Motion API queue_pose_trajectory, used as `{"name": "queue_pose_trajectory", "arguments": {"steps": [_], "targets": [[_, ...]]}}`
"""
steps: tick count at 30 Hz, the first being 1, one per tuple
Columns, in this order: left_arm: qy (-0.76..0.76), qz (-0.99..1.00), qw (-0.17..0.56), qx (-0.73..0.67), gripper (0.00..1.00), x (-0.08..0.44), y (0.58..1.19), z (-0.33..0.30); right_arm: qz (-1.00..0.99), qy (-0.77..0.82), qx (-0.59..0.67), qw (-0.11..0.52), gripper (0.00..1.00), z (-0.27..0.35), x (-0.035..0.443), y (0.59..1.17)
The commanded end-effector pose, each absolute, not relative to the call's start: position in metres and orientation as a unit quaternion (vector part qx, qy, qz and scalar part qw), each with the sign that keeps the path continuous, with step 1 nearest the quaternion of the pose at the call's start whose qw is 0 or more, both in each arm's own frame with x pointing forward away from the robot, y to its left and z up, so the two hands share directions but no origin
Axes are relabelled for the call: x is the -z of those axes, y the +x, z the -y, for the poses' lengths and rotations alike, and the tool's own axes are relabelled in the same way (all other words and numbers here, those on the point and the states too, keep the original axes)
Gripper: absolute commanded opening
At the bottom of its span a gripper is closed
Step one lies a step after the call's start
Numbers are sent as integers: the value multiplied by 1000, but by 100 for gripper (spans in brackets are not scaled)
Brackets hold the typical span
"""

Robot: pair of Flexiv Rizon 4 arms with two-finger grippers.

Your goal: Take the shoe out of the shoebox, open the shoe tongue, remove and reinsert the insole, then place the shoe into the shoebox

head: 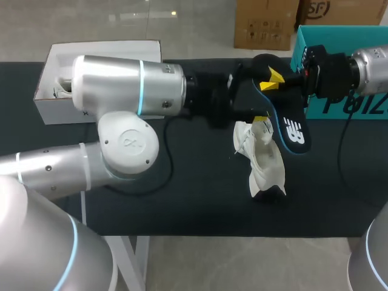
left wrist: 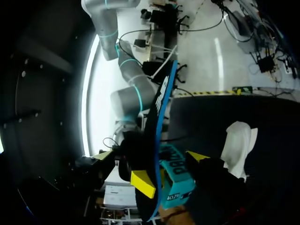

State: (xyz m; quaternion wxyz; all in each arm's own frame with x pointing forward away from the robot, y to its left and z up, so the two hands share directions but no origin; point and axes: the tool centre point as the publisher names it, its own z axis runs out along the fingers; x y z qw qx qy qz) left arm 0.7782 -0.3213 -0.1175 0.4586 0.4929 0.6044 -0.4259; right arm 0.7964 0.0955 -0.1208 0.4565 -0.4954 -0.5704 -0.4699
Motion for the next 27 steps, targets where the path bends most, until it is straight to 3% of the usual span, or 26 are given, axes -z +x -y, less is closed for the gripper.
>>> {"name": "queue_pose_trajectory", "arguments": {"steps": [1, 6, 10, 13, 19, 27], "targets": [[501, -607, 460, 411, 94, 114, 770, 311, 571, -497, 469, 455, 0, -95, 120, 795], [501, -606, 462, 410, 85, 118, 769, 308, 571, -497, 469, 455, 0, -95, 120, 795], [502, -605, 466, 406, 62, 118, 771, 310, 571, -497, 469, 455, 0, -95, 120, 795], [506, -600, 471, 403, 67, 116, 774, 313, 571, -497, 469, 455, 0, -95, 120, 795], [520, -600, 469, 388, 65, 116, 782, 320, 571, -497, 469, 455, 0, -95, 120, 795], [523, -600, 467, 386, 46, 119, 785, 326, 571, -497, 469, 455, 0, -95, 120, 795]]}}
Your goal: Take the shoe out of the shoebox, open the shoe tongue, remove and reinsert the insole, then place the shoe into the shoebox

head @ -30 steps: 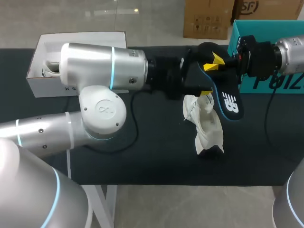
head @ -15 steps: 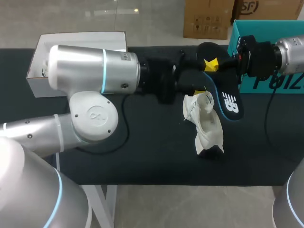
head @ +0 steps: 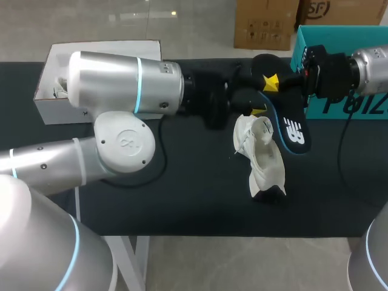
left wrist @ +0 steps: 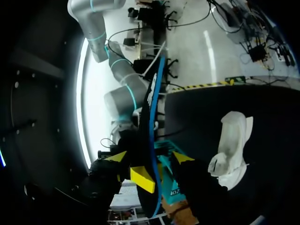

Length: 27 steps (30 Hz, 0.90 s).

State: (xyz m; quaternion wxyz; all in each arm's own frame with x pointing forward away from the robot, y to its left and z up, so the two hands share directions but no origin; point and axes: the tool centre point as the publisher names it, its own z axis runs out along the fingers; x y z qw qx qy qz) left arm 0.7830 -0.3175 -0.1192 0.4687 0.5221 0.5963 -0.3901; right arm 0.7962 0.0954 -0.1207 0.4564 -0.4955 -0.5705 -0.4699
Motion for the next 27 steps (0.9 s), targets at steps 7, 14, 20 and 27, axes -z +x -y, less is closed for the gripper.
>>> {"name": "queue_pose_trajectory", "arguments": {"steps": [7, 14, 20, 27], "targets": [[521, -601, 466, 387, 30, 122, 784, 329, 571, -497, 469, 455, 0, -95, 120, 795], [523, -602, 464, 385, 28, 121, 784, 332, 571, -497, 469, 455, 0, -95, 120, 795], [519, -607, 464, 385, 23, 122, 785, 331, 571, -497, 469, 455, 0, -95, 120, 795], [512, -614, 460, 387, 0, 124, 787, 331, 571, -497, 469, 455, 0, -95, 120, 795]]}}
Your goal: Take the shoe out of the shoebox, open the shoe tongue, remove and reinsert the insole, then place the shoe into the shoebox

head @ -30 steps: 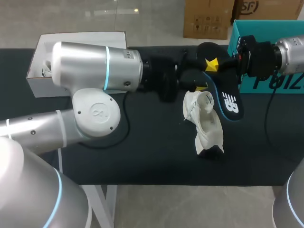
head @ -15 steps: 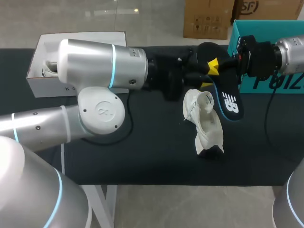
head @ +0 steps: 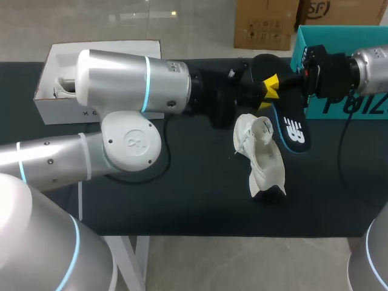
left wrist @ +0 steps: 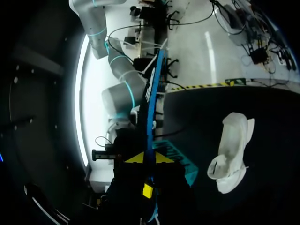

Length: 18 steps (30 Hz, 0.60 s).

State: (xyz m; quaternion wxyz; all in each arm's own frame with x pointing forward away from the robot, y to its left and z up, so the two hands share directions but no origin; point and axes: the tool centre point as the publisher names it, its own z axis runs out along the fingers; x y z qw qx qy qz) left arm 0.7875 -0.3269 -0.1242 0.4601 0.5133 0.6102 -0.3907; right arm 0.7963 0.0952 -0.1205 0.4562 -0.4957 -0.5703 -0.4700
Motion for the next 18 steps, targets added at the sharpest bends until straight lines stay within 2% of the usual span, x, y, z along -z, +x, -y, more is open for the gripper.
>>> {"name": "queue_pose_trajectory", "arguments": {"steps": [1, 12, 13, 14, 18], "targets": [[512, -615, 459, 387, 0, 125, 787, 331, 571, -497, 469, 455, 0, -95, 120, 795], [513, -617, 449, 392, 0, 121, 784, 326, 571, -497, 469, 455, 0, -95, 120, 795], [513, -618, 449, 391, 0, 121, 784, 325, 571, -497, 469, 455, 21, -95, 120, 795], [513, -619, 449, 391, 0, 121, 784, 323, 571, -497, 469, 455, 100, -95, 120, 795], [513, -623, 444, 390, 0, 119, 782, 318, 565, -519, 470, 437, 100, -82, 126, 794]]}}
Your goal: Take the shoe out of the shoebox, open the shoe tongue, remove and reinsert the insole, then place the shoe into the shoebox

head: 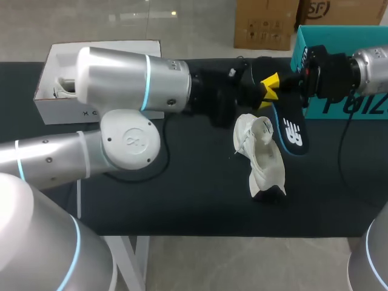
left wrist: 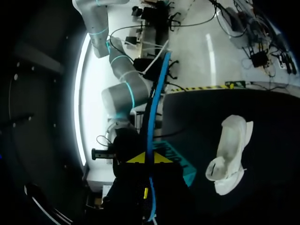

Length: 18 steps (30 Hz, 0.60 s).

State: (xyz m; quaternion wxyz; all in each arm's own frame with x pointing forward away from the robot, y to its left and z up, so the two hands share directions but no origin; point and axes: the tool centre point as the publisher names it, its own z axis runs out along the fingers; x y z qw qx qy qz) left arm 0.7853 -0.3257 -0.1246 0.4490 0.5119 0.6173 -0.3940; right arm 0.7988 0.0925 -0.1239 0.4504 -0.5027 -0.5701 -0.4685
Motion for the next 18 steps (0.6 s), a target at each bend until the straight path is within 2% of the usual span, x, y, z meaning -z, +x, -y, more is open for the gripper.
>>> {"name": "queue_pose_trajectory", "arguments": {"steps": [1, 14, 18], "targets": [[512, -623, 443, 391, 0, 119, 781, 316, 563, -525, 472, 430, 100, -76, 127, 793], [521, -616, 418, 418, 0, 126, 768, 307, 575, -576, 490, 312, 100, 8, 150, 764], [515, -621, 404, 430, 0, 128, 765, 298, 671, -564, 407, 258, 100, 22, 153, 749]]}}
